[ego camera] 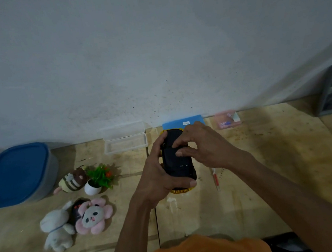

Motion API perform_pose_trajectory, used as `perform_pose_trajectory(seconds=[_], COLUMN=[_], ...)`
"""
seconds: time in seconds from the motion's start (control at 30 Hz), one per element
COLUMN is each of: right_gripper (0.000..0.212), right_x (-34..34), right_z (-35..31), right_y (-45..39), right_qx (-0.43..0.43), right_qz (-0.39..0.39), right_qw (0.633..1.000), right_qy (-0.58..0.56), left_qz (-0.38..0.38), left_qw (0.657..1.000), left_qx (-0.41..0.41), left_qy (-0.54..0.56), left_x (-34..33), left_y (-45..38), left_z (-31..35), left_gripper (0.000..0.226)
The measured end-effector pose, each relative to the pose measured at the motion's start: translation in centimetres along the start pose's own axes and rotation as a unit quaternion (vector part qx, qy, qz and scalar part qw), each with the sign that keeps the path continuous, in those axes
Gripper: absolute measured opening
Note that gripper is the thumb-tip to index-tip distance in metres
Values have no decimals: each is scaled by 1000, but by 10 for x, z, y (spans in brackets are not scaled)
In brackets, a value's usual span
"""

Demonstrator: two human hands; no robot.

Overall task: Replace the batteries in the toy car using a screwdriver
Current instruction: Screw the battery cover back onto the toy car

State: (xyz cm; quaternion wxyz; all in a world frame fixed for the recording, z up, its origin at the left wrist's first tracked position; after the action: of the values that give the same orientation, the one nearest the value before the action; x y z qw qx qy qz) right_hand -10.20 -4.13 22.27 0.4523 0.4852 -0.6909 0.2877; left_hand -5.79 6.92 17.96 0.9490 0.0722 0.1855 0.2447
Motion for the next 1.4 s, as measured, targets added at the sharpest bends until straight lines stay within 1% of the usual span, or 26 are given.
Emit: perform_pose_trajectory(seconds=[0.13,0.27,0.4,0.5,0.67,0.77,0.8,0.9,0.97,1.0,1.07,1.13,1.17,1.27,1.4], right_gripper=[30,36,37,37,38,37,34,21,20,22,25,27,27,26,28], right_x=[1,1,-3,-1,-3,-6,-6,1,5,3,-11,-25,-29,-32,-42], right_z=[-7,-13,-13,-13,-10,-7,-6,3,16,23,38,45,47,50,57], right_y=[4,9,12,13,13,15,16,21,27,30,34,35,35,32,29], right_qx=[-6,-8,-28,-34,-40,-44,-45,-71,-132,-171,-244,-277,-281,-287,-295], right_qz=[12,43,41,56,43,53,67,142,178,184,168,147,143,141,118], right_qw=[999,996,997,996,997,997,996,987,968,953,911,874,868,868,864], right_qy=[37,82,64,54,54,46,38,-28,-119,-171,-287,-371,-384,-380,-391], left_qz=[5,19,25,24,25,25,24,30,44,52,62,67,69,75,84], left_qw=[1000,999,999,999,1000,1000,1000,999,998,997,996,995,994,993,993], left_qx=[1,1,4,2,-6,-11,-16,-31,-43,-49,-59,-68,-73,-79,-66], left_qy=[28,35,33,24,3,8,8,6,2,-4,-13,-24,-31,-44,-43], left_x=[-1,2,5,4,4,3,2,1,4,7,10,11,12,14,15], left_y=[-1,-1,-2,-2,-1,1,2,3,4,3,2,1,0,-2,-6], left_z=[-1,-3,-3,-1,0,-4,-3,0,2,3,6,8,10,9,-1], left_gripper=[124,124,125,125,126,124,122,113,98,90,75,65,61,54,51])
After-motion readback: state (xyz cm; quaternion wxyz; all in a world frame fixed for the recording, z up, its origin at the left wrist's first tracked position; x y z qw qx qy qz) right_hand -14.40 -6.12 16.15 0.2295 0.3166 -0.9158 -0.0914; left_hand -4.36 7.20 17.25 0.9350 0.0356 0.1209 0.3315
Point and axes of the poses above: each hand's wrist, its own y-axis away from the middle knuckle, its own x-axis out of the back of the hand, z = x × y, the point moved 10 cm from there along -y, towards the middle knuckle, and after that the axes turned 12 degrees about y, right-handed, at the moved point
